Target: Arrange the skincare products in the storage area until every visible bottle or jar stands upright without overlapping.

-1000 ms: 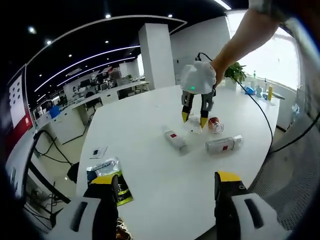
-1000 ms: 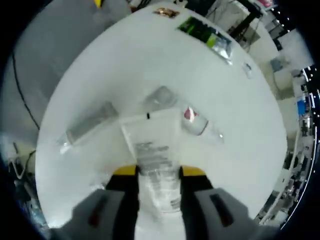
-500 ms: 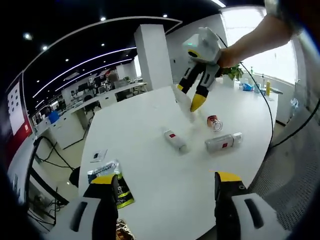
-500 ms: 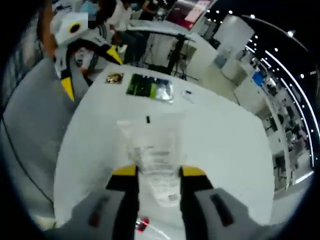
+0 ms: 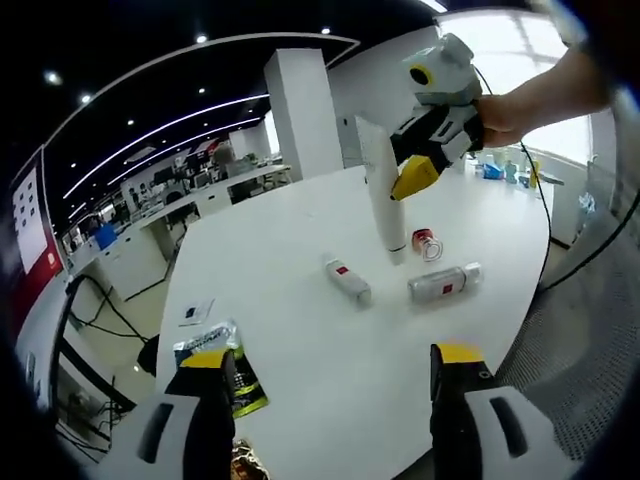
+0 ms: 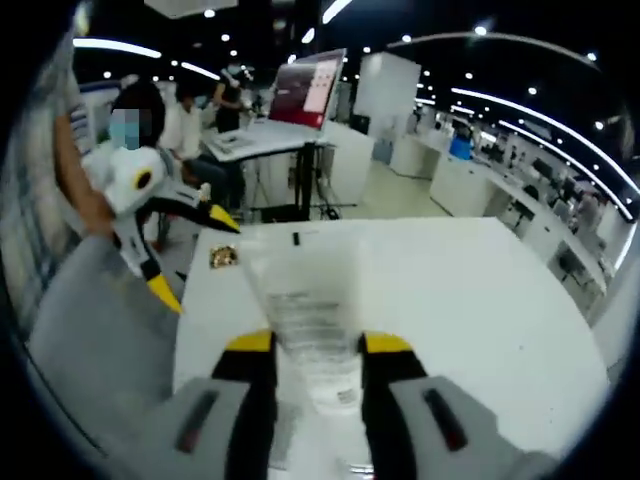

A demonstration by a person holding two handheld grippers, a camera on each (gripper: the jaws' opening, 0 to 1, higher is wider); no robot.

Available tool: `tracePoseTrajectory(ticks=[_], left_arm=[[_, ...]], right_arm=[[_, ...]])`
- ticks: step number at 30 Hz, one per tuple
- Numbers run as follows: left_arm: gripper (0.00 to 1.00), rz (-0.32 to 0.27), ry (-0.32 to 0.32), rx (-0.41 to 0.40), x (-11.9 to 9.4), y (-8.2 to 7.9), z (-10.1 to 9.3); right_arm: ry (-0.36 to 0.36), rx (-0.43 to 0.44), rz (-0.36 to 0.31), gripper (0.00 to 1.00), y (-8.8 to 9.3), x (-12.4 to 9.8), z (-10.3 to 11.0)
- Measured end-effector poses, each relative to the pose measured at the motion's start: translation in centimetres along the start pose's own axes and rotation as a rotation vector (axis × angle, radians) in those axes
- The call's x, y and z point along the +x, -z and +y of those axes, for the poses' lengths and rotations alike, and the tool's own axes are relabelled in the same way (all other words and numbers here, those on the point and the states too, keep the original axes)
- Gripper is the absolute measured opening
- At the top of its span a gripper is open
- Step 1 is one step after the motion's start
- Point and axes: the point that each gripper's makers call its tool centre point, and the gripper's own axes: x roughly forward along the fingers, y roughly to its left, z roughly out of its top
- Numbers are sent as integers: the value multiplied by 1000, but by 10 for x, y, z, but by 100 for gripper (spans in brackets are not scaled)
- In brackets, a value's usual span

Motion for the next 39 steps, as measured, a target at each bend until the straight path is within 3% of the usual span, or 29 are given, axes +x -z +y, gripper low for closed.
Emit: tracePoseTrajectory(ticks=[8, 17, 23, 31, 39], left_arm=[[87, -14, 28, -24, 0, -2, -6], [88, -3, 43, -41, 1, 1, -10], [88, 15, 52, -53, 4, 5, -11], [87, 49, 63, -55, 6, 11, -13], [88, 54, 75, -61, 7, 12, -16]], right_arm=[[21, 110, -84, 30, -2, 6, 18], [-31, 176, -144, 30, -3, 41, 46], [-25, 226, -176, 30, 3, 59, 54], [-35, 220, -246, 30, 1, 67, 66], [-20, 283, -241, 32, 1, 65, 64]])
